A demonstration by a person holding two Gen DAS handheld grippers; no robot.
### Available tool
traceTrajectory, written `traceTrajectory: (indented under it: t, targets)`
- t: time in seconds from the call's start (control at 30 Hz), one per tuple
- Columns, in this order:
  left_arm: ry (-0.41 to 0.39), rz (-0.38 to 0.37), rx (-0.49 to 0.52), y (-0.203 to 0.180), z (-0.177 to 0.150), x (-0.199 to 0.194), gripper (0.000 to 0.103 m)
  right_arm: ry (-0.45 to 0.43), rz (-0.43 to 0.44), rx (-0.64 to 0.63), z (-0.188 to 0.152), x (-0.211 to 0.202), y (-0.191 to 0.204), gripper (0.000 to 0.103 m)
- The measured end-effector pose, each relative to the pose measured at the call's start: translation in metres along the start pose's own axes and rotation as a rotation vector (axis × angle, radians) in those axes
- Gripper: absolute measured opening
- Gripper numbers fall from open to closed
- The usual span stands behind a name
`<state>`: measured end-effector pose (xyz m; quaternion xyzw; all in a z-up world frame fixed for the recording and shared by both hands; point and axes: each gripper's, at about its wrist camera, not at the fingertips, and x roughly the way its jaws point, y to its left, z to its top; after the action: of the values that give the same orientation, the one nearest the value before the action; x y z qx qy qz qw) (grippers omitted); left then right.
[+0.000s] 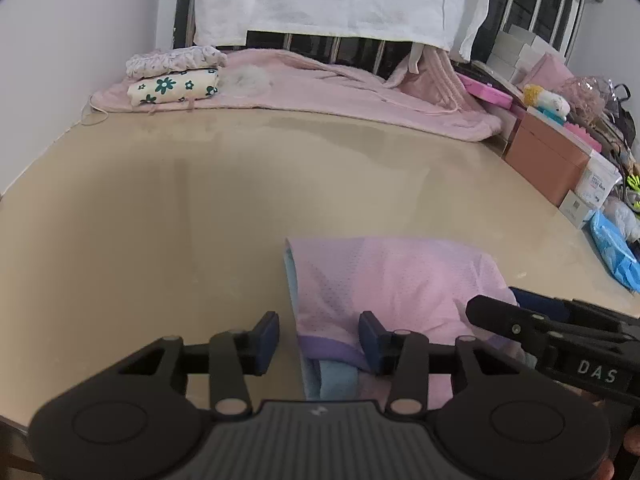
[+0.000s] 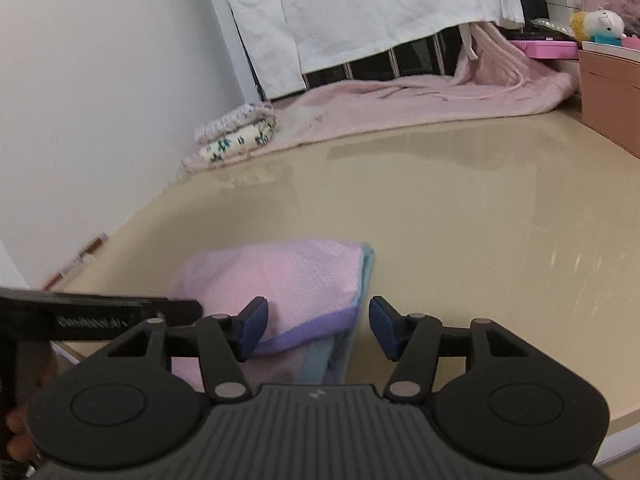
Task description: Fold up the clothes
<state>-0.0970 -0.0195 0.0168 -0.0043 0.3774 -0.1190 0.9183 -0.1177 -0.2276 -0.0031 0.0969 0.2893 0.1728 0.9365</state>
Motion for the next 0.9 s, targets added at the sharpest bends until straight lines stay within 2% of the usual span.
traceTrajectory:
  t: [0.1, 0.17, 0.2, 0.23, 0.3, 0.33, 0.37, 0.4, 0.5, 0.7, 0.83, 0.9]
  targets:
    - [0.010, 0.014, 0.014, 0.000, 0.001, 0.000, 0.053, 0.014, -0.024, -0.035, -0.003, 0.006, 0.005, 0.057]
    - [0.017, 0.023, 0.023, 0.001, 0.002, -0.001, 0.051, 0.002, -0.040, -0.073, -0.009, 0.008, 0.010, 0.057]
    - [0.021, 0.022, 0.026, 0.000, 0.003, -0.001, 0.041, -0.011, -0.055, -0.095, -0.012, 0.009, 0.013, 0.057]
    - [0.025, 0.000, 0.026, -0.001, 0.003, -0.001, 0.026, -0.023, -0.068, -0.114, -0.014, 0.010, 0.015, 0.057]
    - [0.022, -0.022, 0.037, -0.004, 0.003, -0.002, 0.021, -0.033, -0.075, -0.129, -0.016, 0.011, 0.019, 0.053]
    - [0.010, -0.022, 0.050, -0.007, 0.001, -0.002, 0.017, -0.035, -0.055, -0.133, -0.017, 0.010, 0.018, 0.048]
    - [-0.002, -0.023, 0.061, -0.008, -0.001, -0.002, 0.015, -0.035, -0.028, -0.132, -0.018, 0.010, 0.018, 0.031]
    - [-0.014, -0.033, 0.057, -0.007, -0.003, -0.003, 0.013, -0.030, 0.012, -0.117, -0.017, 0.010, 0.016, 0.018]
    - [-0.037, -0.077, 0.011, 0.001, -0.004, -0.007, 0.010, -0.025, 0.044, -0.100, -0.015, 0.010, 0.015, 0.011]
    - [-0.116, -0.119, -0.034, 0.015, 0.009, -0.024, 0.009, -0.053, 0.121, -0.029, 0.004, 0.007, 0.008, 0.009]
    - [-0.156, -0.127, -0.016, 0.032, 0.037, -0.028, 0.009, -0.082, 0.171, -0.051, 0.027, 0.009, 0.017, 0.009]
    - [-0.179, -0.121, -0.010, 0.045, 0.059, -0.028, 0.008, -0.102, 0.186, -0.066, 0.056, 0.025, 0.027, 0.009]
